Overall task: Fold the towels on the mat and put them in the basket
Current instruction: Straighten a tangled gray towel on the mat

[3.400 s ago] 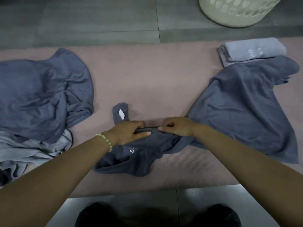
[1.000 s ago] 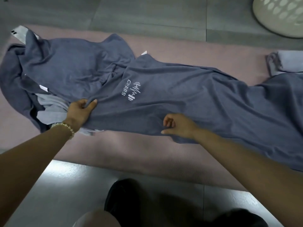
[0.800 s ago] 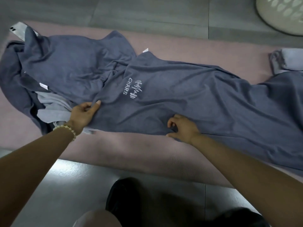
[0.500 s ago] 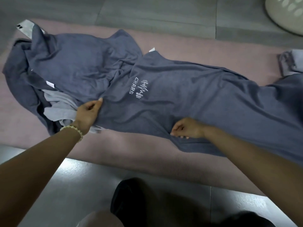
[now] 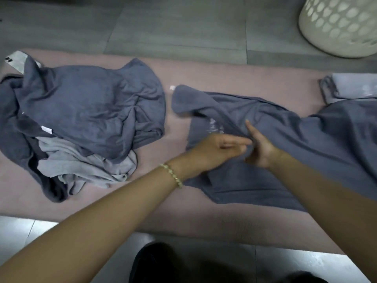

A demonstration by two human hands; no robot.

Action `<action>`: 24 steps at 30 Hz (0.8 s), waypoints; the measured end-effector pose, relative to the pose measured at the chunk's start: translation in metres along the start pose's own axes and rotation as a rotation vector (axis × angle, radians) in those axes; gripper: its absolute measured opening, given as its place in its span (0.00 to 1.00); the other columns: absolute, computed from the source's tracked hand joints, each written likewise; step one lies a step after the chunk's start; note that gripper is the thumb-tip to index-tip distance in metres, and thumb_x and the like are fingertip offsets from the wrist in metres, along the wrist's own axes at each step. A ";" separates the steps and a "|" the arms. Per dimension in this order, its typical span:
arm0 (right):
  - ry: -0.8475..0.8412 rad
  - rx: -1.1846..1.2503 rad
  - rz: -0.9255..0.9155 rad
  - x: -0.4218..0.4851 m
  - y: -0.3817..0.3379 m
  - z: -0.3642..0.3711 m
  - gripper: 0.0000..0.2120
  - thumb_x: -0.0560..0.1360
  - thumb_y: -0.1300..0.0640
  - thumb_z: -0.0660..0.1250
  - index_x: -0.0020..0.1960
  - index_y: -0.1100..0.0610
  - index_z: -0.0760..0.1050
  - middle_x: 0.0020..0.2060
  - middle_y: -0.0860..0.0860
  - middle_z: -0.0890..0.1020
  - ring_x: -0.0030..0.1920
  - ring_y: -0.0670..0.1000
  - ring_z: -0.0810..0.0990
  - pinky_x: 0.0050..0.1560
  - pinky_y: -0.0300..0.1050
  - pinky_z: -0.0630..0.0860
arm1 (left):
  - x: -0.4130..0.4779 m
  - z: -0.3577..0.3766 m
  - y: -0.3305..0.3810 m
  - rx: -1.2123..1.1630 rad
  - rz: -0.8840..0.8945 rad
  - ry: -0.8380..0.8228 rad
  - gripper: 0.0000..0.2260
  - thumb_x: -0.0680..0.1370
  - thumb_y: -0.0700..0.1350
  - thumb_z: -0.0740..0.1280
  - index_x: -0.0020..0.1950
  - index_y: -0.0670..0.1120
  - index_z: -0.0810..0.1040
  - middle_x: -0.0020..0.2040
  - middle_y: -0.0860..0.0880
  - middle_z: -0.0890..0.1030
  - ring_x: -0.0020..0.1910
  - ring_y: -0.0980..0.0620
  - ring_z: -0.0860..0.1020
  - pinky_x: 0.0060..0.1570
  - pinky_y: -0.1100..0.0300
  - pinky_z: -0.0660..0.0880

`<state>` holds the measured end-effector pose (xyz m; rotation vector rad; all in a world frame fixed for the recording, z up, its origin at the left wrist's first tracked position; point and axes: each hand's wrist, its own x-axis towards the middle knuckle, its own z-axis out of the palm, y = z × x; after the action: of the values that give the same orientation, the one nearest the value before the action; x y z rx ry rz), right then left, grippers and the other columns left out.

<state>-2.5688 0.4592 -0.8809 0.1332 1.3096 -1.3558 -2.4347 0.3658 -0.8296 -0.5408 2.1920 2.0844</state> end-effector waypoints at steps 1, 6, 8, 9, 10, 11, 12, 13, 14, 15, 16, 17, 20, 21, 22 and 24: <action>0.035 0.017 0.014 -0.006 -0.002 -0.015 0.30 0.76 0.35 0.52 0.43 0.55 0.85 0.43 0.54 0.86 0.41 0.52 0.85 0.40 0.45 0.81 | 0.008 0.012 -0.001 0.047 -0.004 -0.075 0.13 0.79 0.36 0.63 0.62 0.35 0.76 0.57 0.44 0.80 0.39 0.71 0.77 0.46 0.76 0.72; 0.146 -0.083 0.009 -0.013 0.022 -0.067 0.24 0.77 0.39 0.58 0.59 0.56 0.79 0.55 0.54 0.83 0.56 0.53 0.81 0.49 0.43 0.78 | 0.043 0.012 -0.032 0.311 -0.080 0.160 0.12 0.79 0.44 0.63 0.60 0.41 0.77 0.54 0.45 0.82 0.46 0.51 0.81 0.50 0.58 0.76; 0.245 -0.273 -0.050 -0.009 0.039 -0.082 0.21 0.74 0.46 0.67 0.60 0.59 0.76 0.55 0.54 0.82 0.57 0.53 0.80 0.44 0.35 0.77 | 0.052 0.010 -0.049 0.396 -0.105 0.174 0.18 0.79 0.45 0.64 0.68 0.43 0.70 0.60 0.47 0.78 0.61 0.47 0.76 0.61 0.60 0.70; 0.302 -0.375 -0.070 -0.009 0.044 -0.087 0.21 0.72 0.47 0.71 0.59 0.59 0.76 0.51 0.53 0.82 0.53 0.52 0.81 0.38 0.31 0.74 | 0.057 0.009 -0.057 0.443 -0.108 0.174 0.23 0.78 0.46 0.65 0.72 0.44 0.65 0.65 0.47 0.74 0.65 0.48 0.72 0.65 0.60 0.67; 0.344 -0.453 -0.078 -0.010 0.047 -0.088 0.19 0.70 0.48 0.73 0.56 0.57 0.75 0.47 0.51 0.80 0.48 0.49 0.80 0.33 0.29 0.71 | 0.060 0.006 -0.063 0.479 -0.116 0.178 0.27 0.78 0.48 0.65 0.74 0.45 0.61 0.70 0.46 0.70 0.69 0.48 0.68 0.68 0.58 0.64; 0.366 -0.496 -0.067 -0.013 0.049 -0.091 0.16 0.70 0.49 0.73 0.53 0.55 0.74 0.43 0.48 0.79 0.43 0.46 0.77 0.30 0.28 0.70 | 0.065 0.005 -0.068 0.498 -0.128 0.180 0.30 0.78 0.50 0.65 0.76 0.46 0.56 0.73 0.45 0.65 0.72 0.48 0.65 0.70 0.57 0.61; 0.354 -0.522 -0.041 -0.016 0.050 -0.095 0.12 0.71 0.51 0.73 0.49 0.53 0.74 0.40 0.47 0.78 0.40 0.44 0.76 0.31 0.29 0.71 | 0.071 0.007 -0.072 0.512 -0.151 0.178 0.33 0.78 0.51 0.65 0.77 0.48 0.52 0.75 0.45 0.61 0.73 0.47 0.62 0.72 0.55 0.59; 0.322 -0.534 -0.012 -0.020 0.052 -0.098 0.08 0.72 0.52 0.72 0.45 0.53 0.74 0.38 0.46 0.78 0.38 0.43 0.75 0.32 0.31 0.72 | 0.076 0.010 -0.075 0.534 -0.173 0.185 0.35 0.78 0.53 0.64 0.78 0.51 0.47 0.76 0.44 0.57 0.73 0.46 0.61 0.72 0.54 0.59; 0.285 -0.538 0.015 -0.024 0.055 -0.100 0.07 0.73 0.53 0.71 0.42 0.52 0.74 0.36 0.46 0.78 0.36 0.43 0.76 0.33 0.32 0.74 | 0.080 0.014 -0.075 0.561 -0.200 0.209 0.37 0.77 0.54 0.64 0.77 0.54 0.43 0.76 0.43 0.53 0.73 0.45 0.60 0.72 0.52 0.59; 0.259 -0.538 0.023 -0.028 0.057 -0.103 0.07 0.74 0.54 0.71 0.40 0.52 0.74 0.34 0.46 0.77 0.35 0.43 0.76 0.34 0.33 0.75 | 0.085 0.016 -0.075 0.574 -0.223 0.246 0.37 0.77 0.54 0.64 0.77 0.57 0.41 0.75 0.42 0.50 0.73 0.43 0.60 0.72 0.50 0.59; 0.242 -0.521 0.015 -0.031 0.059 -0.106 0.09 0.74 0.55 0.70 0.37 0.52 0.73 0.32 0.46 0.77 0.34 0.43 0.76 0.35 0.33 0.76 | 0.089 0.018 -0.073 0.578 -0.242 0.275 0.37 0.77 0.54 0.64 0.76 0.58 0.41 0.75 0.41 0.50 0.73 0.42 0.59 0.72 0.50 0.58; 0.234 -0.498 -0.001 -0.033 0.061 -0.109 0.10 0.75 0.56 0.69 0.36 0.52 0.72 0.31 0.46 0.76 0.35 0.43 0.76 0.37 0.34 0.77 | 0.093 0.018 -0.073 0.591 -0.250 0.283 0.36 0.78 0.54 0.64 0.76 0.59 0.42 0.74 0.40 0.53 0.72 0.42 0.60 0.72 0.50 0.58; 0.225 -0.357 -0.074 -0.037 0.059 -0.118 0.06 0.76 0.54 0.68 0.43 0.55 0.75 0.40 0.48 0.79 0.43 0.46 0.78 0.50 0.42 0.78 | 0.107 0.019 -0.071 0.798 -0.189 0.205 0.25 0.79 0.55 0.60 0.74 0.58 0.56 0.68 0.44 0.70 0.66 0.39 0.64 0.67 0.52 0.59; 0.226 -0.286 -0.110 -0.038 0.057 -0.121 0.07 0.75 0.52 0.68 0.48 0.56 0.76 0.44 0.49 0.80 0.46 0.47 0.79 0.53 0.43 0.78 | 0.110 0.021 -0.068 0.889 -0.183 0.164 0.21 0.79 0.56 0.59 0.71 0.58 0.62 0.65 0.44 0.73 0.64 0.39 0.65 0.65 0.53 0.59; 0.241 -0.215 -0.144 -0.040 0.054 -0.125 0.10 0.75 0.51 0.68 0.51 0.57 0.76 0.47 0.50 0.80 0.49 0.47 0.79 0.53 0.42 0.77 | 0.112 0.024 -0.064 0.968 -0.197 0.108 0.18 0.79 0.57 0.58 0.68 0.57 0.67 0.63 0.44 0.74 0.64 0.40 0.65 0.65 0.53 0.60; 0.282 -0.121 -0.208 -0.044 0.044 -0.131 0.08 0.76 0.50 0.67 0.44 0.55 0.75 0.43 0.50 0.80 0.45 0.48 0.78 0.48 0.41 0.74 | 0.117 0.030 -0.056 1.053 -0.203 -0.003 0.17 0.78 0.58 0.60 0.65 0.55 0.72 0.61 0.45 0.75 0.64 0.40 0.66 0.64 0.54 0.61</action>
<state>-2.6001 0.5949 -0.9225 0.1100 1.6759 -1.4654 -2.5332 0.3702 -0.9195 -0.5696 2.6385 0.6254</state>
